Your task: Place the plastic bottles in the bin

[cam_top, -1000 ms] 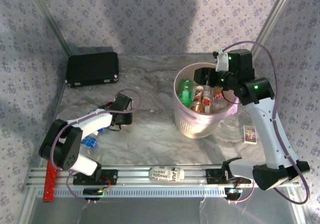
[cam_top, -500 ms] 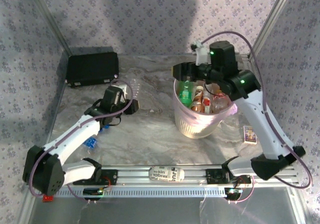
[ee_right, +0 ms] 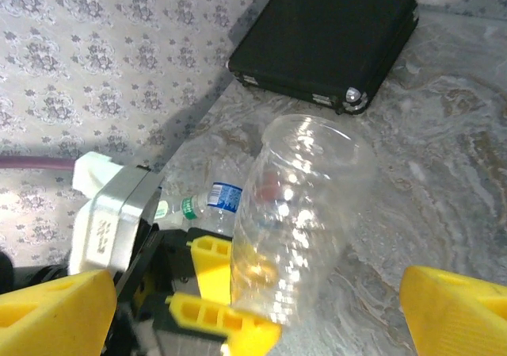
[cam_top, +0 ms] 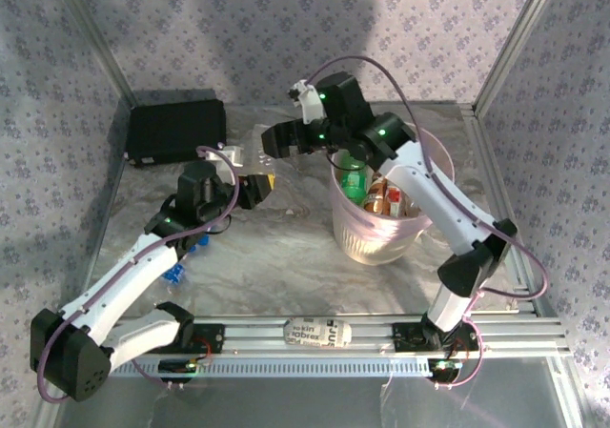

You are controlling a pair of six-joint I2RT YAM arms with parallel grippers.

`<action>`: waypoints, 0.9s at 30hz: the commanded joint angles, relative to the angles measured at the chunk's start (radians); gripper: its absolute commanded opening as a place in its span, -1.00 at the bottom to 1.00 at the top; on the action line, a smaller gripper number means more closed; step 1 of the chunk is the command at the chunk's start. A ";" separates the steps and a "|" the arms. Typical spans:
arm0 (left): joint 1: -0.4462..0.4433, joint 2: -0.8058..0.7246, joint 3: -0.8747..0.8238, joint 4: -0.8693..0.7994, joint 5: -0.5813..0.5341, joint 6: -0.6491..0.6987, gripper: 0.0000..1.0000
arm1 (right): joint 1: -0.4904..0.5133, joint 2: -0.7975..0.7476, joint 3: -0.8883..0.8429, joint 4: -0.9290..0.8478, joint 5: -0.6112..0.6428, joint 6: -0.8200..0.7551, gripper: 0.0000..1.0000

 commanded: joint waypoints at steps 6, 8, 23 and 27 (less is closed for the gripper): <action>-0.021 -0.013 0.038 0.085 0.064 -0.009 -0.17 | -0.009 0.083 0.065 0.042 -0.063 0.056 0.83; -0.024 -0.017 0.037 0.087 0.063 -0.011 -0.17 | -0.015 0.092 0.065 0.045 -0.063 0.063 0.79; -0.023 0.000 0.038 0.111 0.071 -0.011 0.23 | -0.054 0.084 0.052 0.078 -0.110 0.067 0.00; -0.024 -0.018 0.063 0.016 0.056 0.036 0.77 | -0.077 0.084 0.106 0.046 -0.113 0.040 -0.01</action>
